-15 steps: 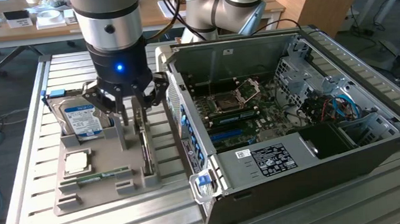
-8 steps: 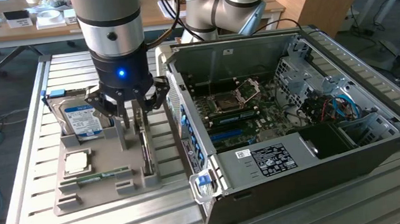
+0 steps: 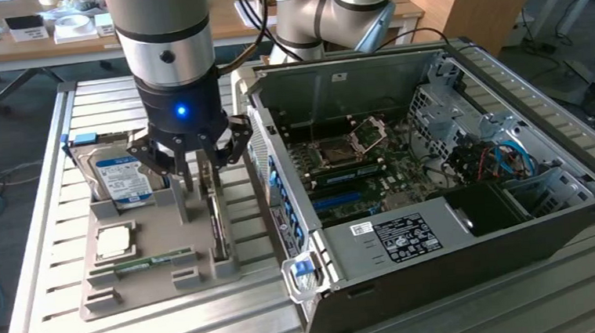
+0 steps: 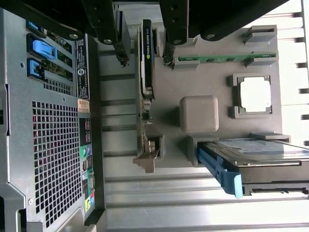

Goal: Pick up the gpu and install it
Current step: 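Reach for the gpu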

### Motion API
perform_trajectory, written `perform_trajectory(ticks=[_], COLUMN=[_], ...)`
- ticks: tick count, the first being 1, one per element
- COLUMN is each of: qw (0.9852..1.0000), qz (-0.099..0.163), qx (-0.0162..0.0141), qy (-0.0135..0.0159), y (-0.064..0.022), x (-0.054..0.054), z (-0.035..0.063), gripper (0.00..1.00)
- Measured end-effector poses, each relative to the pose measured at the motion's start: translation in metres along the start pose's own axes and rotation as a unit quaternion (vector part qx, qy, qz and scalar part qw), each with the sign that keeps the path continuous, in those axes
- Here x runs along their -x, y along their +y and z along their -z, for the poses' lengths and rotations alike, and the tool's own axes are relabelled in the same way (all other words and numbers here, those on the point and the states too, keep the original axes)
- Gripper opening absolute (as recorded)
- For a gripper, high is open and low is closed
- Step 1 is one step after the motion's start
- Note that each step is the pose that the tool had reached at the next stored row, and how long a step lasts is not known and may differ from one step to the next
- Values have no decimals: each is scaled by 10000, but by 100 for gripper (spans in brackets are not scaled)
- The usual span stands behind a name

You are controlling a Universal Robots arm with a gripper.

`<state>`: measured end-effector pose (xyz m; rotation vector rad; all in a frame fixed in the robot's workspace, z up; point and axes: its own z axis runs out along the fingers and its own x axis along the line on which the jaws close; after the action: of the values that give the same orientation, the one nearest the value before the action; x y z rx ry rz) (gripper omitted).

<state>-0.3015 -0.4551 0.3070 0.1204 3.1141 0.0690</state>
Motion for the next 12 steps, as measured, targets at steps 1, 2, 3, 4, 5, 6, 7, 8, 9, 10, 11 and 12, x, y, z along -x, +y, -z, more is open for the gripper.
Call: perform_trajectory(ticks=[1, 2, 3, 4, 5, 6, 7, 8, 9, 10, 11, 12], qw=[10000, 10000, 10000, 10000, 10000, 10000, 10000, 10000, 10000, 10000, 10000, 10000], qz=[0, 0, 0, 0, 0, 0, 0, 0, 0, 0, 0, 0], qx=[0, 1, 3, 3, 4, 4, 6, 9, 10, 11, 13, 14], qy=[0, 0, 0, 0, 0, 0, 0, 0, 0, 1, 0, 1], y=[-1, -1, -2, -2, -3, -4, -4, -5, -6, -6, -7, -7], x=[0, -1, -1, -1, -2, -2, -2, -3, -3, -3, -3, -4], z=[-11, -22, -34, -46, -62, -80, -97, -113, -128, -141, -151, -152], gripper=[41, 41, 41, 41, 41, 41, 41, 41, 41, 41, 41, 41])
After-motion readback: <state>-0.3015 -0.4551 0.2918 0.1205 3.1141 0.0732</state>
